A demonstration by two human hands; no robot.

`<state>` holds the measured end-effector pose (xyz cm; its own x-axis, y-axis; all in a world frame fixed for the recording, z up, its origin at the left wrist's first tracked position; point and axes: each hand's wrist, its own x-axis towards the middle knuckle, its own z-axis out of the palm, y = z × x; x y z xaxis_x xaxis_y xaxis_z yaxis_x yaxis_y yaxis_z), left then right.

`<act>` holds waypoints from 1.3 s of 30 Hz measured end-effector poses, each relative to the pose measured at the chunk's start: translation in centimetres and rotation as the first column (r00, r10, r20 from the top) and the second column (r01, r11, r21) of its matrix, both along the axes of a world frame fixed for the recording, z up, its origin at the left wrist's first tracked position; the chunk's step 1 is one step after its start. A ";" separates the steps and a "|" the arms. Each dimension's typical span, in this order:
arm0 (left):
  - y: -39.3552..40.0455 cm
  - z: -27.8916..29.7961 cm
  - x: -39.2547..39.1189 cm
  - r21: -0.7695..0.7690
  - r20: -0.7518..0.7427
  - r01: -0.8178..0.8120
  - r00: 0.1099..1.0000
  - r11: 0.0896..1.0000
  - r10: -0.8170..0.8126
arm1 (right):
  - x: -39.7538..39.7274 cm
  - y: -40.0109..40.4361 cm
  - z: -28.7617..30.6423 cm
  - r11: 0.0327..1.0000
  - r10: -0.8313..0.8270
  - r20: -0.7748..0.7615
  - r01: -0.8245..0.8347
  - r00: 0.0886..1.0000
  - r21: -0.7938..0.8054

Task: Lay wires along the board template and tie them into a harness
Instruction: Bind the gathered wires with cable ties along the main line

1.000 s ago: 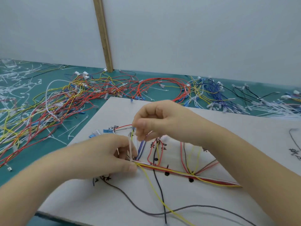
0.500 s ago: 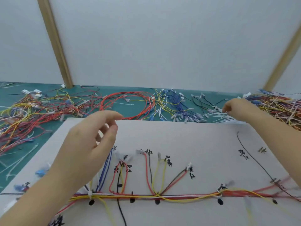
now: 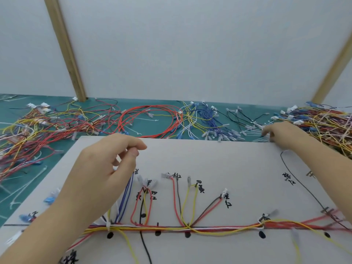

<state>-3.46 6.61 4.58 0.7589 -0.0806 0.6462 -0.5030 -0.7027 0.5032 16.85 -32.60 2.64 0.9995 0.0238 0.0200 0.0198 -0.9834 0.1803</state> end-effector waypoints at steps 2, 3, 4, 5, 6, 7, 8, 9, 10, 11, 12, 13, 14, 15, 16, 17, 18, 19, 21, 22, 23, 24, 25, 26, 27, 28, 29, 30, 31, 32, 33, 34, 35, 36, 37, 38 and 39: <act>0.0 -0.1 0.1 0.004 0.001 -0.005 1.000 1.000 0.005 | 0.0 0.0 0.2 0.998 0.016 0.058 -0.019 0.998 0.053; 0.1 -0.2 0.2 0.009 0.001 -0.006 1.000 1.000 0.006 | -0.1 -0.1 0.3 0.995 0.021 0.097 -0.030 0.995 0.098; 0.1 -0.2 0.2 0.015 0.002 -0.006 1.000 1.000 0.006 | -0.1 -0.1 0.2 0.987 0.019 0.141 -0.040 0.990 0.153; 0.1 -0.1 0.1 0.021 0.003 -0.005 1.000 1.000 0.005 | -0.1 -0.2 0.2 0.976 0.013 0.194 -0.055 0.981 0.213; 0.1 -0.1 0.1 0.023 0.001 -0.003 1.000 1.000 0.003 | -0.1 -0.3 0.2 0.957 0.001 0.256 -0.076 0.967 0.280; 0.2 -0.1 0.1 0.022 -0.003 -0.003 1.000 1.000 0.003 | -0.1 -0.4 0.2 0.929 -0.020 0.321 -0.101 0.947 0.356; 0.2 -0.1 0.1 0.018 -0.005 -0.004 1.000 1.000 0.004 | 0.0 -0.3 0.4 0.888 -0.052 0.369 -0.126 0.928 0.442; 0.2 -0.1 0.2 0.013 -0.008 -0.006 1.000 1.000 0.006 | 0.0 -0.2 0.6 0.830 -0.090 0.389 -0.146 0.917 0.538; 0.2 -0.1 0.2 0.007 -0.011 -0.009 1.000 1.000 0.009 | 0.0 0.0 0.8 0.751 -0.125 0.378 -0.161 0.917 0.640; 0.2 -0.1 0.2 0.006 -0.014 -0.010 1.000 1.000 0.010 | 0.0 0.3 1.1 0.663 -0.142 0.353 -0.176 0.925 0.727; 0.2 -0.1 0.2 0.009 -0.017 -0.010 1.000 1.000 0.010 | -0.1 0.8 1.4 0.581 -0.145 0.342 -0.200 0.928 0.789; 0.1 -0.1 0.2 0.012 -0.023 -0.011 1.000 1.000 0.011 | -0.3 1.4 1.7 0.508 -0.152 0.355 -0.235 0.922 0.829; 0.2 -0.1 0.1 0.010 -0.034 -0.012 0.999 1.000 0.013 | -0.7 2.1 2.2 0.433 -0.172 0.386 -0.283 0.906 0.856; 0.1 -0.1 0.1 0.002 -0.051 -0.014 0.999 1.000 0.014 | -1.4 3.1 2.9 0.358 -0.201 0.429 -0.342 0.880 0.869; 0.2 -0.2 0.0 -0.008 -0.066 -0.017 0.998 1.000 0.016 | -2.2 4.4 3.7 0.285 -0.226 0.473 -0.407 0.851 0.868; 0.2 -0.2 0.0 -0.014 -0.081 -0.019 0.997 1.000 0.018 | -3.3 5.9 4.7 0.209 -0.234 0.512 -0.471 0.827 0.857; 0.2 -0.1 0.0 -0.021 -0.098 -0.018 0.995 1.000 0.016 | -4.5 7.6 5.6 0.127 -0.227 0.538 -0.524 0.812 0.843; 0.1 -0.1 -0.1 -0.033 -0.119 -0.014 0.993 0.999 0.010 | -5.7 9.4 6.4 0.042 -0.204 0.555 -0.559 0.807 0.828; 0.1 0.1 -0.2 -0.081 -0.162 -0.004 0.987 0.997 -0.009 | -8.4 13.1 7.8 -0.144 -0.102 0.541 -0.551 0.835 0.822; 0.2 0.2 -0.3 -0.106 -0.183 -0.001 0.983 0.994 -0.019 | -9.8 15.0 8.2 -0.249 -0.021 0.509 -0.497 0.861 0.831; 0.2 0.3 -0.3 -0.129 -0.199 0.005 0.980 0.992 -0.031 | -11.3 16.7 8.5 -0.352 0.077 0.468 -0.415 0.881 0.839; 0.3 0.5 -0.4 -0.154 -0.210 0.013 0.977 0.988 -0.046 | -12.6 18.2 8.6 -0.429 0.182 0.431 -0.323 0.884 0.843; 0.4 0.6 -0.4 -0.180 -0.219 0.023 0.974 0.983 -0.063 | -13.9 19.4 8.5 -0.462 0.281 0.406 -0.248 0.869 0.851; 0.5 0.7 -0.4 -0.209 -0.230 0.031 0.970 0.977 -0.080 | -15.0 20.5 8.2 -0.458 0.367 0.382 -0.193 0.848 0.868; 0.6 0.8 -0.4 -0.238 -0.250 0.032 0.964 0.971 -0.093 | -15.8 21.3 7.7 -0.426 0.436 0.353 -0.156 0.828 0.891; 0.8 0.7 -0.3 -0.258 -0.286 0.022 0.953 0.966 -0.098 | -16.5 22.0 7.1 -0.372 0.490 0.312 -0.128 0.814 0.919; 1.0 0.6 -0.1 -0.249 -0.339 0.004 0.937 0.969 -0.091 | -16.9 22.4 6.4 -0.300 0.533 0.267 -0.116 0.803 0.947; 1.2 0.4 0.2 -0.197 -0.403 -0.014 0.913 0.980 -0.068 | -17.2 22.6 5.8 -0.214 0.566 0.213 -0.108 0.796 0.971; 1.3 0.2 0.4 -0.111 -0.468 -0.018 0.883 0.994 -0.036 | -17.1 22.6 5.0 -0.115 0.589 0.158 -0.111 0.793 0.987; 1.4 -0.1 0.6 -0.019 -0.526 -0.004 0.850 1.000 -0.006 | -17.0 22.5 4.3 -0.024 0.593 0.106 -0.114 0.798 0.993; 1.5 -0.3 0.7 0.062 -0.571 0.022 0.821 0.998 0.017 | -16.8 22.4 3.7 0.054 0.586 0.079 -0.136 0.807 0.989; 1.6 -0.6 0.8 0.125 -0.605 0.051 0.796 0.991 0.035 | -16.7 22.3 3.2 0.119 0.576 0.067 -0.165 0.815 0.979; 1.7 -0.7 0.9 0.173 -0.632 0.076 0.774 0.982 0.052 | -16.7 22.4 2.9 0.178 0.572 0.073 -0.210 0.817 0.961; 1.9 -0.9 0.9 0.213 -0.650 0.091 0.757 0.973 0.071 | -16.7 22.5 2.6 0.241 0.571 0.086 -0.267 0.816 0.933; 2.0 -0.9 1.0 0.246 -0.659 0.098 0.746 0.964 0.093 | -16.7 22.6 2.4 0.309 0.571 0.107 -0.334 0.814 0.891; 2.1 -1.0 1.0 0.268 -0.661 0.100 0.743 0.958 0.108 | -16.8 22.7 2.2 0.379 0.562 0.130 -0.393 0.817 0.838; 2.1 -1.0 1.0 0.279 -0.659 0.104 0.744 0.955 0.112 | -16.7 22.8 2.0 0.438 0.553 0.154 -0.443 0.819 0.782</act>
